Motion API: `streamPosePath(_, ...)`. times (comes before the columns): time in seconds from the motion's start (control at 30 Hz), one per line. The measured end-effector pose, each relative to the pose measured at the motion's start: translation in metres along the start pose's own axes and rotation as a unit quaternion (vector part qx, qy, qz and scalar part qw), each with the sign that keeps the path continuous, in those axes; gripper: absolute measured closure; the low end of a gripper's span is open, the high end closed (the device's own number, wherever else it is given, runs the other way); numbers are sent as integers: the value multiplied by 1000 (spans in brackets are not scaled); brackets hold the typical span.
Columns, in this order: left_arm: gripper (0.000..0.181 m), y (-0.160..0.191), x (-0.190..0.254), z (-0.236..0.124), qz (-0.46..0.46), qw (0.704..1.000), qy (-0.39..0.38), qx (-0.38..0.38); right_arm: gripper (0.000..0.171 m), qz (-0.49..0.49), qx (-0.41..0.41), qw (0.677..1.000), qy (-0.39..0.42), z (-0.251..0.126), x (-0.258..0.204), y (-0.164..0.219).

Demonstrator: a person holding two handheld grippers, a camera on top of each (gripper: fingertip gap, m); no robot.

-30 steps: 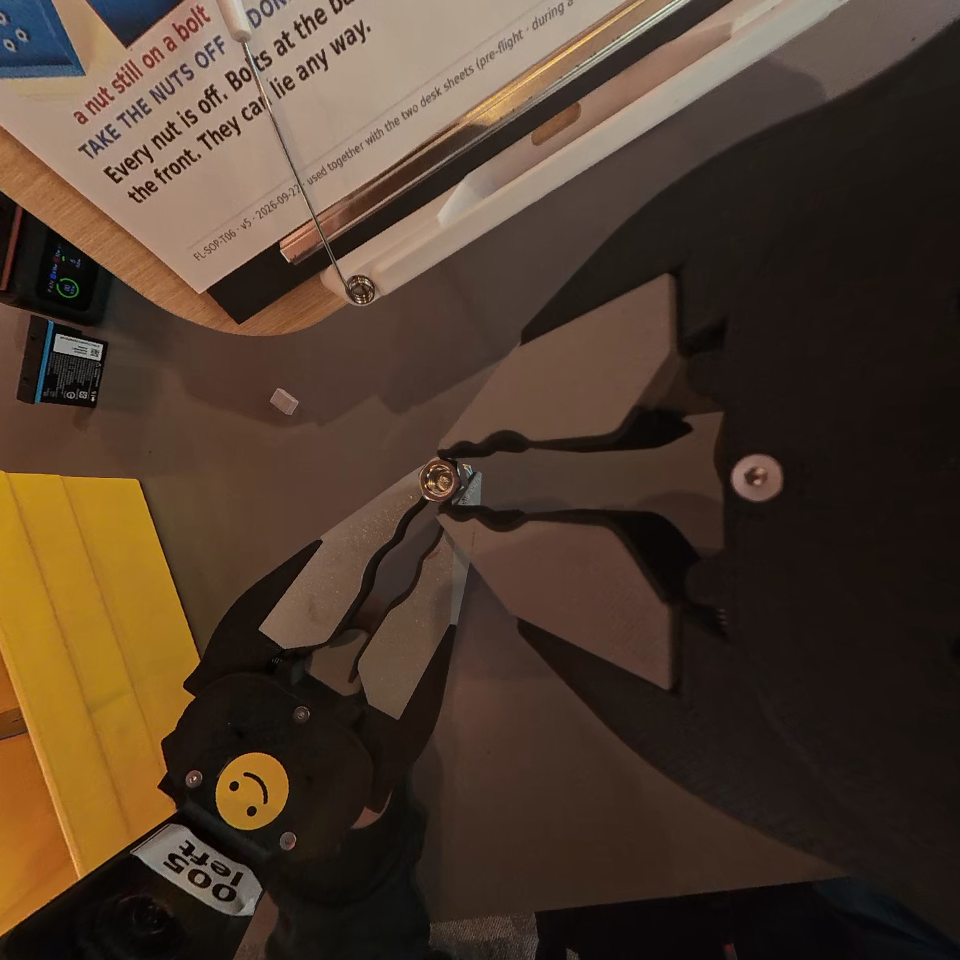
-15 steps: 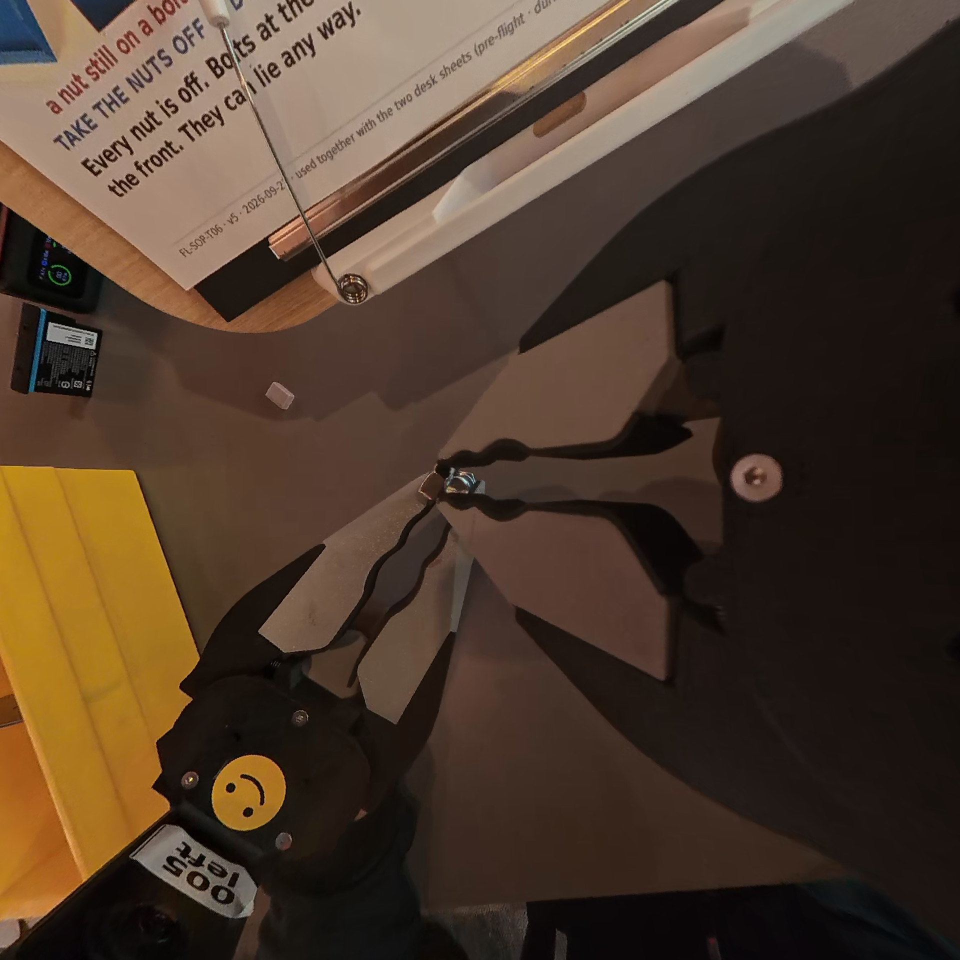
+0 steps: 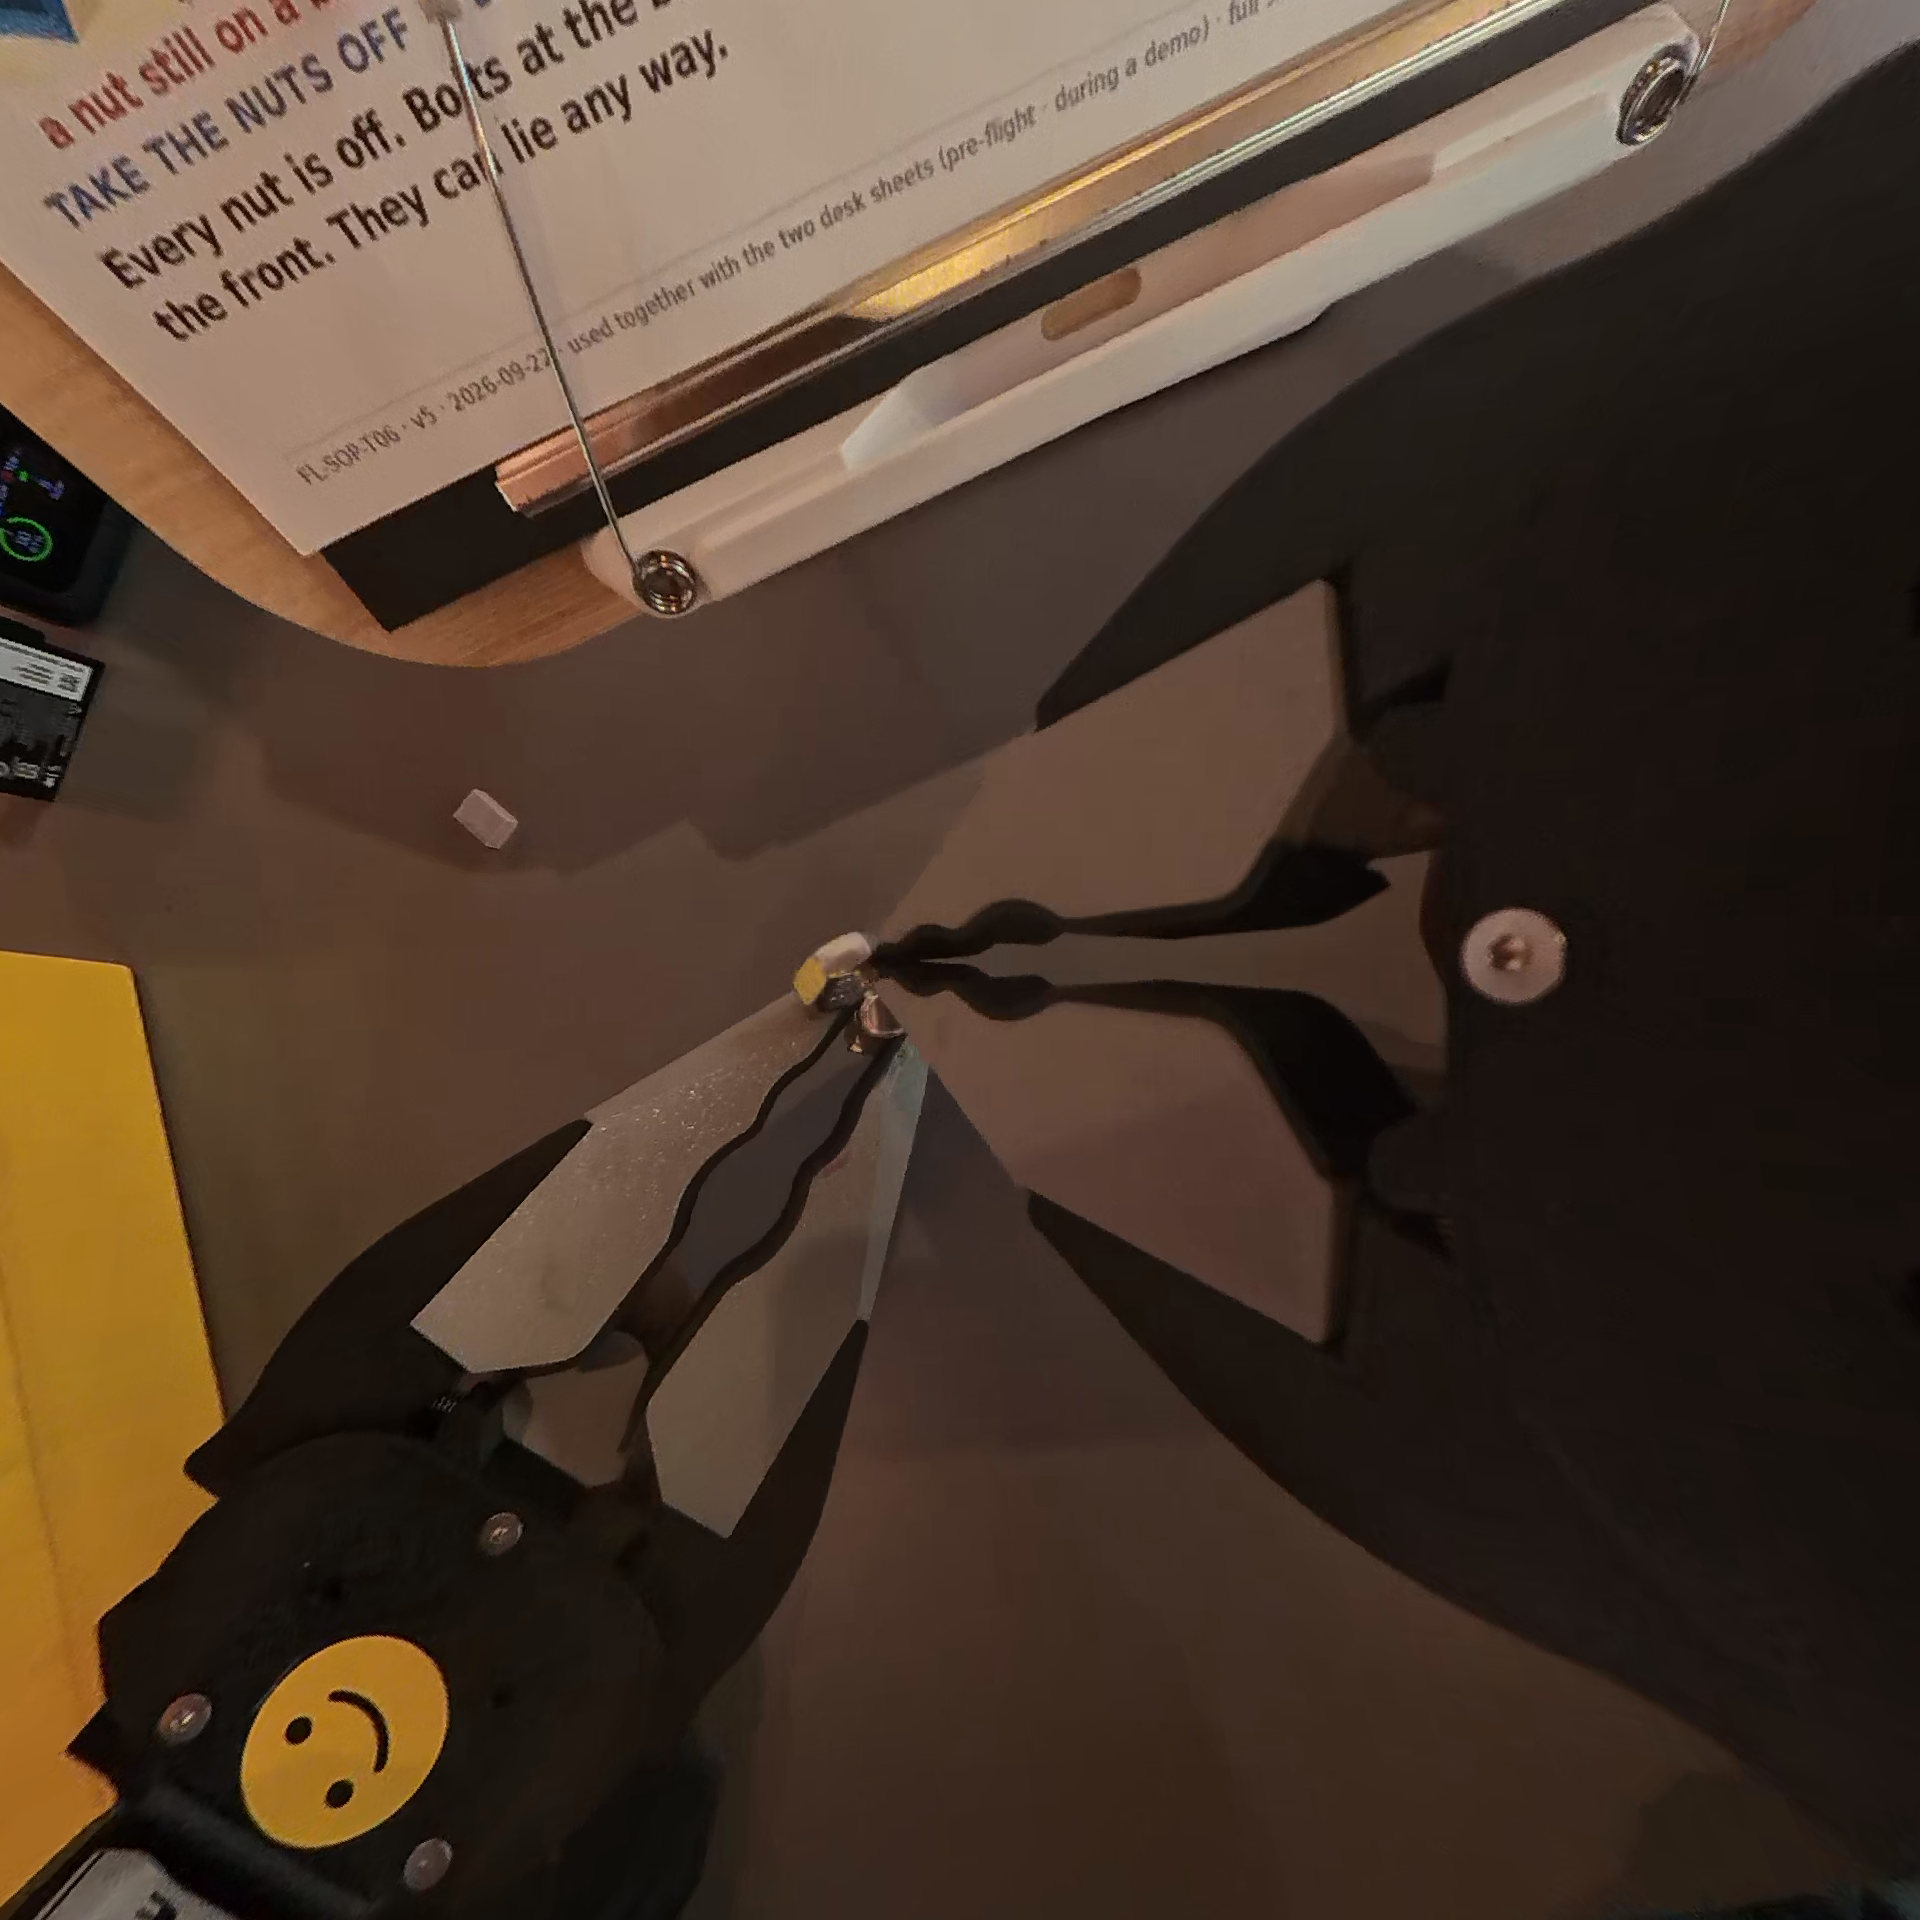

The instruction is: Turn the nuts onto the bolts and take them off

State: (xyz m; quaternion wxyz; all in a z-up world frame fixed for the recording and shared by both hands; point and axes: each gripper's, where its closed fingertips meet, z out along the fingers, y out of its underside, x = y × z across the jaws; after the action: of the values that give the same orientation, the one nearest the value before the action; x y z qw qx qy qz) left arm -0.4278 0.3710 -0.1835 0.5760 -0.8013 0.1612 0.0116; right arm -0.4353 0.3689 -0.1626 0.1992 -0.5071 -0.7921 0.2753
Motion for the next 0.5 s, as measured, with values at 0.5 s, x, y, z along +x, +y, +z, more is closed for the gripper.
streamPosePath(0.5, 174, 44, 3, -3, -55, 988, 59, -134, 171, 66, -70, 995, -9, 16, 28, 44)
